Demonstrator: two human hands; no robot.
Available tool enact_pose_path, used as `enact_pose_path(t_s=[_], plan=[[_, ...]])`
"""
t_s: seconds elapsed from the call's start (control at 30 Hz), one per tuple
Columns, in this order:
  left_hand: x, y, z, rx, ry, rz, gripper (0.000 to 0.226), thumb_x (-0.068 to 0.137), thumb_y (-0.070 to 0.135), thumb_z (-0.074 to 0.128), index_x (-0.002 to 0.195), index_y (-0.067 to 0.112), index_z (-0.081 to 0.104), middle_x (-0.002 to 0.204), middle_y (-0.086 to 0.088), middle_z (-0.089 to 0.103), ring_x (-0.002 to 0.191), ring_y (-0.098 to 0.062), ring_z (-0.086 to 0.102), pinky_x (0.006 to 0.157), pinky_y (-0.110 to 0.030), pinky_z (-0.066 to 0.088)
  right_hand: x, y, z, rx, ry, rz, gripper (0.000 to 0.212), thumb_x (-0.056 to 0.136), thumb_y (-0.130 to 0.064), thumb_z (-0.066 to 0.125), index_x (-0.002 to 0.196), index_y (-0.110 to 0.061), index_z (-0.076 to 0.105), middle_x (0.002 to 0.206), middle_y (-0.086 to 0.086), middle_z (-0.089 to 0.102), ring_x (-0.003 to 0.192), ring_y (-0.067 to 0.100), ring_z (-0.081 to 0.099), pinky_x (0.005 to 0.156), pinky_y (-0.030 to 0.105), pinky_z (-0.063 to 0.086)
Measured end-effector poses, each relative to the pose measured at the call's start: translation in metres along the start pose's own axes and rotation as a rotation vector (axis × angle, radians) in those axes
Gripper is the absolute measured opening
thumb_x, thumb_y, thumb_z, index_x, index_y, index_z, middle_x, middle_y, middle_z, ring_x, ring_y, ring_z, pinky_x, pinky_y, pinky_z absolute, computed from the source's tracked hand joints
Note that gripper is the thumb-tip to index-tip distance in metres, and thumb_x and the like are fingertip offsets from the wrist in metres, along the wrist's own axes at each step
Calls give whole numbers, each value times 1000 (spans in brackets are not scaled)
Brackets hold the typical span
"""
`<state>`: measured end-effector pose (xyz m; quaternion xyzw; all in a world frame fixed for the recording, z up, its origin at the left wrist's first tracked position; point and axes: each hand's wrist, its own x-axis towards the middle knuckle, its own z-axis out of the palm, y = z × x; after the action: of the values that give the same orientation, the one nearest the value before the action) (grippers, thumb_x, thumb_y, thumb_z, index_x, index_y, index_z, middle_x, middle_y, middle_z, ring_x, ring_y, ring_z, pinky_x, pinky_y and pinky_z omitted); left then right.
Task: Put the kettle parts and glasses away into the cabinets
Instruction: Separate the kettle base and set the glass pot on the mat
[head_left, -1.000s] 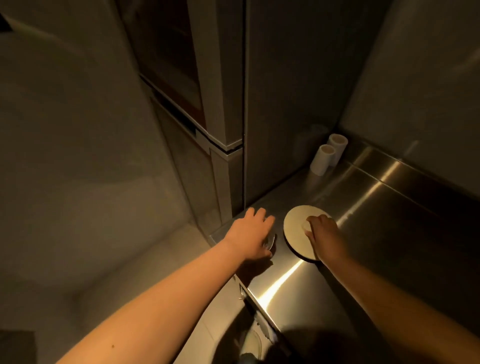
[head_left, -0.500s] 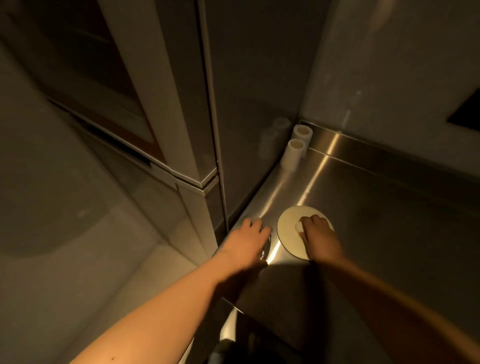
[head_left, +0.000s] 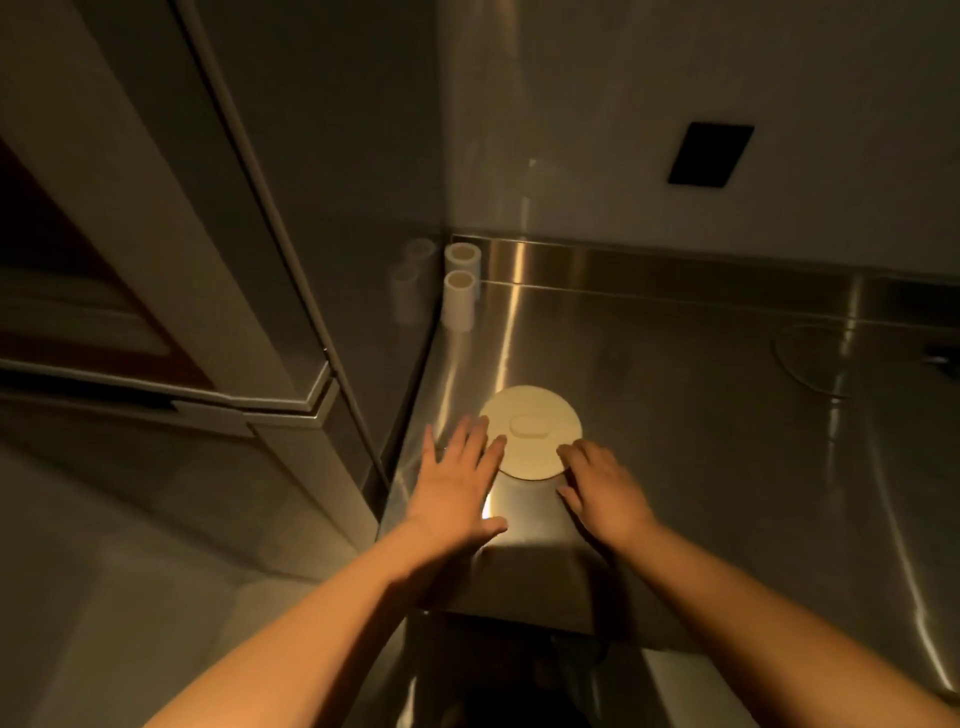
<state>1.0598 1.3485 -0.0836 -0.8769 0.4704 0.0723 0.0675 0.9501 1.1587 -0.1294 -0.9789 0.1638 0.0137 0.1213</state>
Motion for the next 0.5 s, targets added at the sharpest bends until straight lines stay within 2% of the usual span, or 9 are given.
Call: enact_pose_path(t_s=[0.07,0.17,0.3,0.43,0.5], plan=[[7,21,1,6,33,159,90,86,60,47,152,17,3,159,-12,-6,145,-29,-11,110,-57,-14,-24,14,0,-25,-28,53,52,91,-38,50,138,-18,37,137,6,39,124,22,38,100,33,36],[14,66,8,-41,-81,323,81,90,47,48,152,19,3,159,-10,-4,146,-28,-3,114,-52,-2,-59,33,-1,-51,-93,133,56,92,-41,48,141,-18,33,142,8,35,129,24,34,104,34,33],[19,115,23,-94,-260,312,73,94,47,43,151,20,7,159,-8,0,145,-28,4,114,-50,12,-98,61,-9,-60,-137,200,54,93,-44,46,140,-22,33,144,5,32,130,21,32,106,34,31],[25,157,28,-4,-280,345,69,96,44,41,151,18,8,159,-9,0,145,-31,6,113,-51,16,-129,93,-22,-50,-189,238,54,93,-41,47,141,-19,32,145,6,31,131,23,32,106,35,29],[28,184,28,57,-246,381,66,98,43,36,151,17,7,159,-9,3,144,-31,6,112,-50,18,-150,115,-22,-87,-156,228,52,91,-42,46,135,-16,42,138,8,41,124,27,41,99,36,36]])
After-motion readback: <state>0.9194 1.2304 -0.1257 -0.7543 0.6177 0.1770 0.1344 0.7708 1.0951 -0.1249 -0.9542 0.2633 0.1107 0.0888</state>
